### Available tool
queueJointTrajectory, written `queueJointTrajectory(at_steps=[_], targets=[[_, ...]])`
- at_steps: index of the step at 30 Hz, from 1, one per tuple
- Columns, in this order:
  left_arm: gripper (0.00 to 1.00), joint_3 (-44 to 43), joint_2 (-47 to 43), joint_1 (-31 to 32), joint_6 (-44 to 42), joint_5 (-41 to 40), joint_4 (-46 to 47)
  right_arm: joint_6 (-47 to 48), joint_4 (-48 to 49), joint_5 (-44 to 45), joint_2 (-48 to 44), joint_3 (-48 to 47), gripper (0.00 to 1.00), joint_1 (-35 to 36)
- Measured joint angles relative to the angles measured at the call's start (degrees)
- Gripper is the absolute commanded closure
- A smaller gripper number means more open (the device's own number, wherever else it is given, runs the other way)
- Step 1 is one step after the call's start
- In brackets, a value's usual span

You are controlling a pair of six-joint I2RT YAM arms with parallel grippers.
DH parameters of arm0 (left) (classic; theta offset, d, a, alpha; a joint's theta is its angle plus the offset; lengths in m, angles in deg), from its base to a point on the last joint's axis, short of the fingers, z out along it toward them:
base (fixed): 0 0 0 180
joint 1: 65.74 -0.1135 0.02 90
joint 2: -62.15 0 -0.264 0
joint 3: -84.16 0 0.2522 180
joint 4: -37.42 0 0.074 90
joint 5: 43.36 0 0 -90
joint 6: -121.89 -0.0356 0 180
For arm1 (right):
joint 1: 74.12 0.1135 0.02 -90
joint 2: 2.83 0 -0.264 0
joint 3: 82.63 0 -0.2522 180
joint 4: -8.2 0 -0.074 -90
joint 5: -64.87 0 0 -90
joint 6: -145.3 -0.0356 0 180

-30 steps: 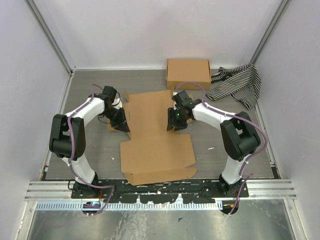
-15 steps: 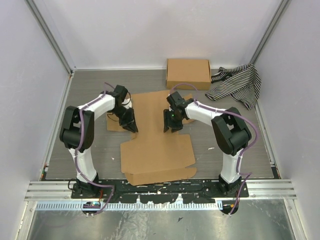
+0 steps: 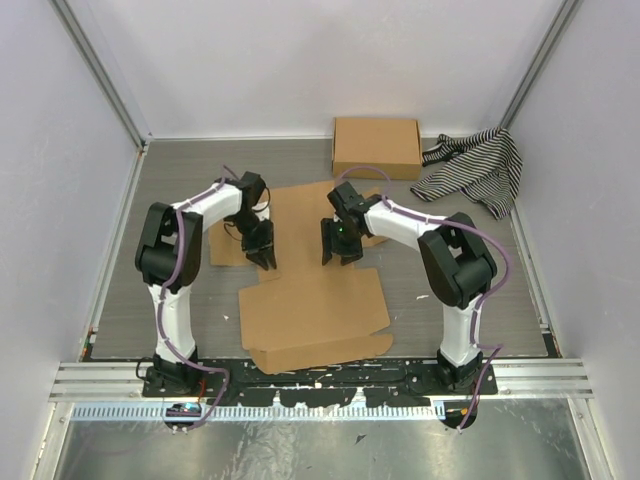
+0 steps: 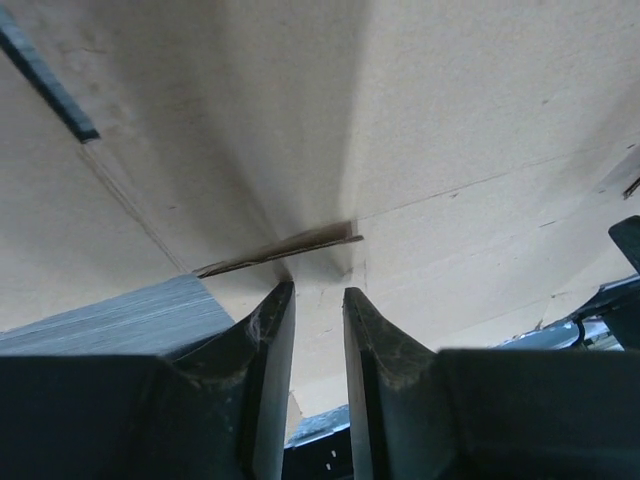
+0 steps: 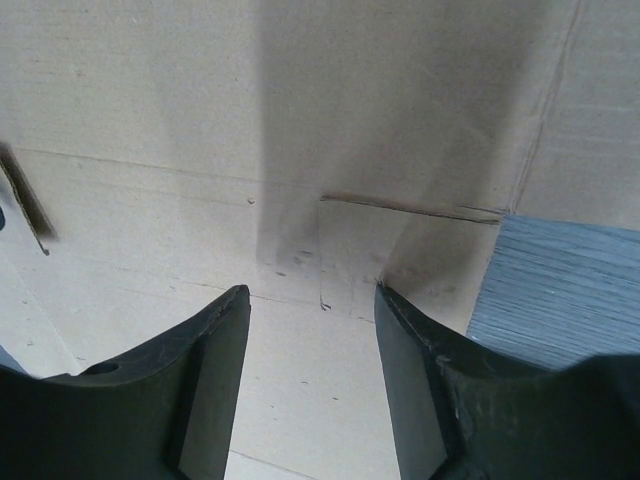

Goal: Fold the paper box

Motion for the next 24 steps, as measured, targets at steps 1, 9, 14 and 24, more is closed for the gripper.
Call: queueJointTrajectory(at_steps=[1, 9, 14, 24], targets=[[0.63, -0.55, 0.15, 0.00, -0.35, -0.39, -0.63, -0.02, -0.24, -0.02, 0.13, -0.20, 0.41, 0.00], [0.61, -11.30, 0.59, -0.24, -3.61, -3.93, -6.88, -0.22, -0.85, 0.74, 0.31, -0.68, 0.41, 0.15], [0.65, -27.58, 1.09, -2.25, -5.01, -8.63, -12.24, -0.15, -3.56, 5.11, -0.31, -2.40, 0.40, 0.35], [0.64, -53.35, 15.21, -10.84, -2.82, -14.05, -18.12, 2.60, -11.85, 16.41, -9.05, -12.57, 0.39, -0.46]])
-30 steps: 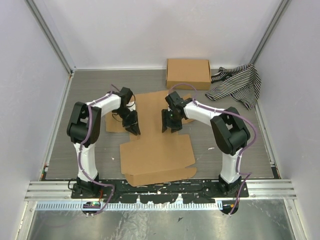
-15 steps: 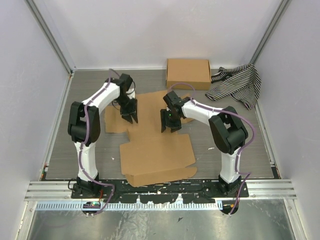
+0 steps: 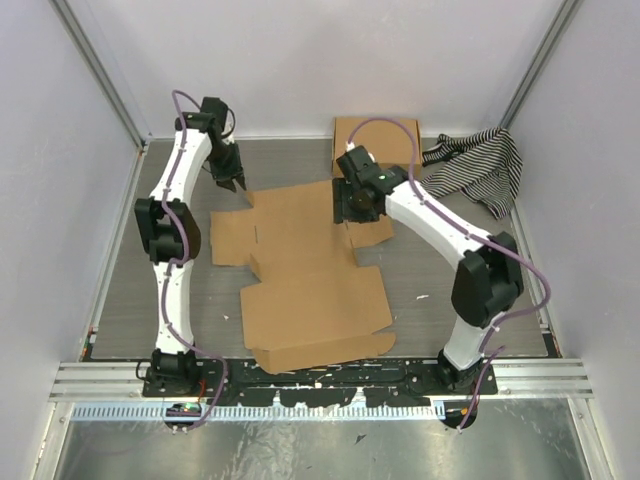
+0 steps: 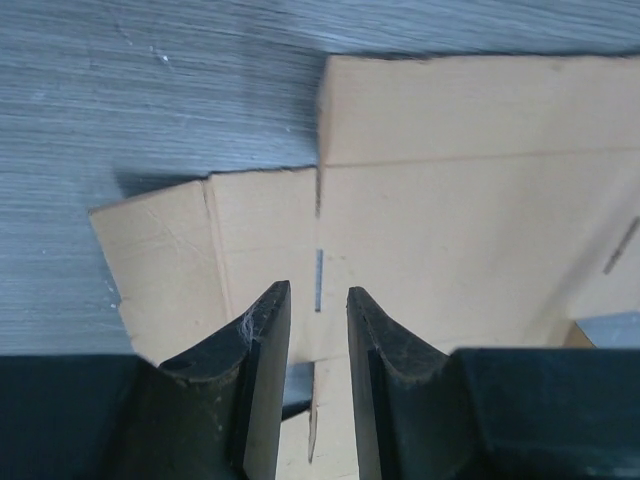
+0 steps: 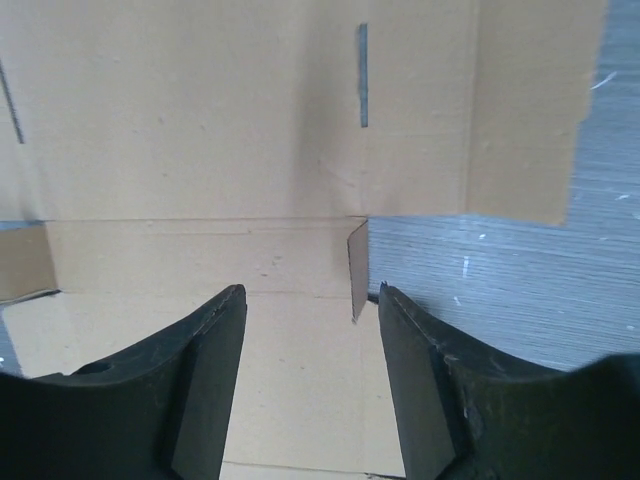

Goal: Fold the paper box

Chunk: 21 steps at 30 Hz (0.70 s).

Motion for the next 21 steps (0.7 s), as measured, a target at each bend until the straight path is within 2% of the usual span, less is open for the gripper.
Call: queueJointTrajectory(at_steps=[7, 17, 19, 20, 21], targets=[[0.65, -1.09, 8.76, -0.35, 2.49, -0.39, -0.79, 1.60, -2.71, 1.03, -6.86, -1.05, 0.38, -3.37], [0.67, -2.58, 10.47, -0.13, 5.53, -0.37, 1.99, 2.95, -4.37, 0.31, -10.43, 0.76, 0.38, -10.14], [0.69, -3.91, 11.45, -0.13, 5.92, -0.37, 2.56, 3.19, -4.59, -0.04, -10.51, 1.18, 0.38, -10.36], [0.73, -4.68, 12.13, -0.13, 6.12, -0.37, 2.91, 3.30, -4.68, -0.24, -10.51, 1.42, 0.38, -10.47], [0.82, -5.25, 12.72, -0.13, 6.25, -0.37, 3.13, 3.39, -4.83, -0.39, -10.51, 1.55, 0.38, -10.58]])
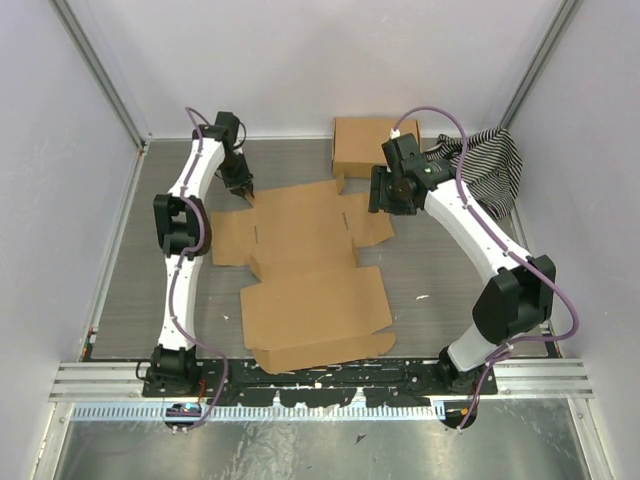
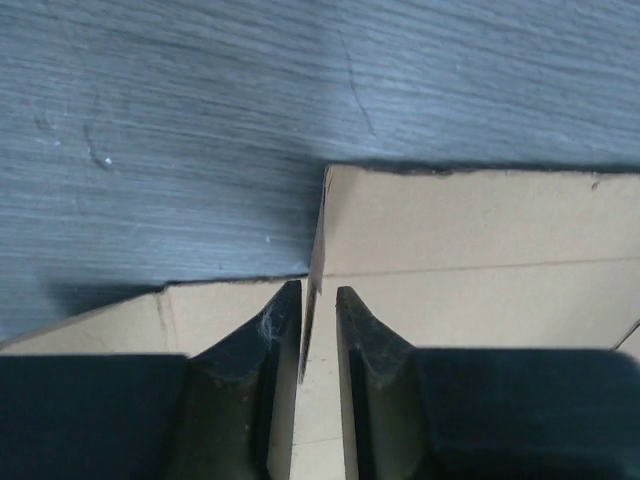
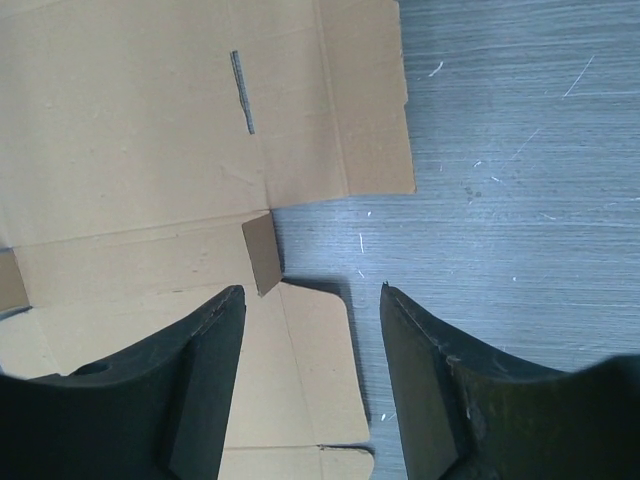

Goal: Fold the paper box

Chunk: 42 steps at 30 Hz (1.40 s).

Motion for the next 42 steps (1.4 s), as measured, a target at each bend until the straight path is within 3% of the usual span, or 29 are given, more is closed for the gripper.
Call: queueJointTrajectory(at_steps=[2, 11, 17, 24, 30, 34, 42], targets=[[0.99, -0.76, 1.18, 0.00, 0.59, 0.02, 0.66, 0.17, -0.15, -0.39, 0.00, 0.31, 0.38, -0.31], [1.00, 1.49, 0.46, 0.22, -0.33, 0.22, 4.92, 1.42, -0.61, -2.82, 0.02, 0.31, 0.38, -1.95], [1.00, 13.38, -10.69, 1.09, -3.54, 1.09, 12.76, 3.80, -2.16, -4.04, 3.37, -6.80, 0.38, -3.13], [1.00, 25.86, -31.89, 2.99, -8.57, 0.94, 26.16, 7.21, -2.36, -4.68, 7.91, -14.75, 0.38, -4.31], [1.00, 45.59, -46.75, 6.95, -15.58, -3.67, 43.45, 9.79, -2.51, -6.12, 8.28, -18.56, 0.38, -4.92], [1.00, 55.65, -50.31, 8.83, -18.01, -5.64, 50.99, 11.10, -1.86, -8.11, 7.69, -19.12, 0.38, -5.14], [1.00, 61.55, -51.87, 9.01, -19.39, -5.97, 57.53, 12.52, -1.84, -9.81, 5.46, -19.54, 0.38, -5.18]])
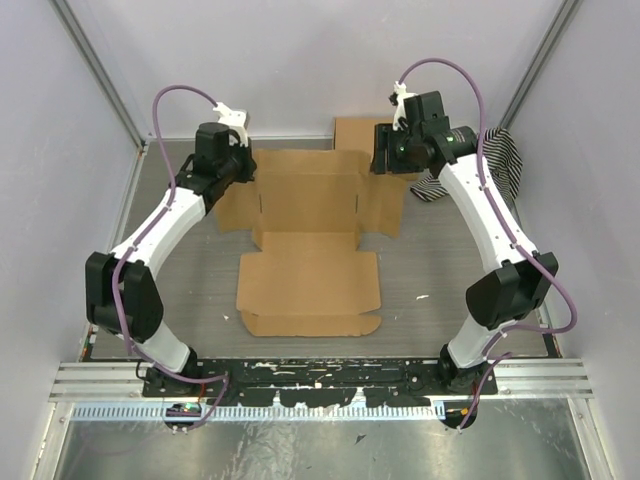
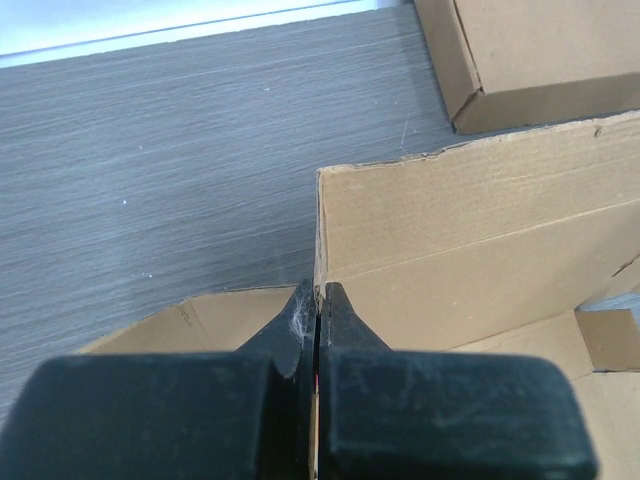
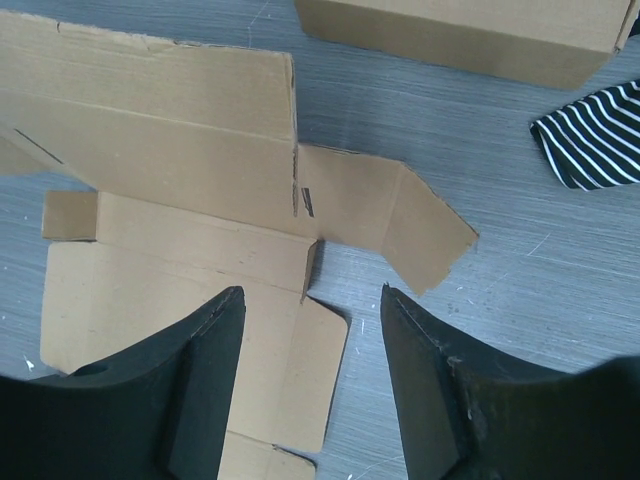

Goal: Fold the paper box

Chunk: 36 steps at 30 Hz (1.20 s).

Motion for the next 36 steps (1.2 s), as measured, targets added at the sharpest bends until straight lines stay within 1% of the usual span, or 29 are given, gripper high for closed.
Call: queueJointTrajectory(at_steps=[10, 19, 21, 26, 29, 36], targets=[[1.00, 0.74, -2.49, 0.04, -1.01, 2.16, 3.10, -0.02, -2.12, -2.82, 2.40, -6.36, 0.37, -0.26], [1.00, 0.74, -3.28, 0.22, -1.40, 4.59, 3.54, -0.28, -4.00, -3.37, 9.20, -12.17, 0.38, -2.51], [1.00, 0.74, -3.56, 0.33, -1.44, 4.90, 3.67, -0.33, -4.17, -3.76, 10.78, -12.87, 0.40, -3.34], [1.00, 0.74, -4.15, 0.55, -1.57, 5.79, 4.07, -0.87, -4.33, -6.47, 13.94, -13.62, 0.49, -5.29], [1.00, 0.74, -4.24, 0.59, -1.84, 6.10, 4.09, -1.16, -4.33, -8.41, 14.51, -13.64, 0.54, -5.97], [1.00, 0.74, -4.24, 0.74, -2.14, 7.10, 4.13, -1.60, -4.31, -13.73, 15.52, -16.48, 0.62, -5.99]])
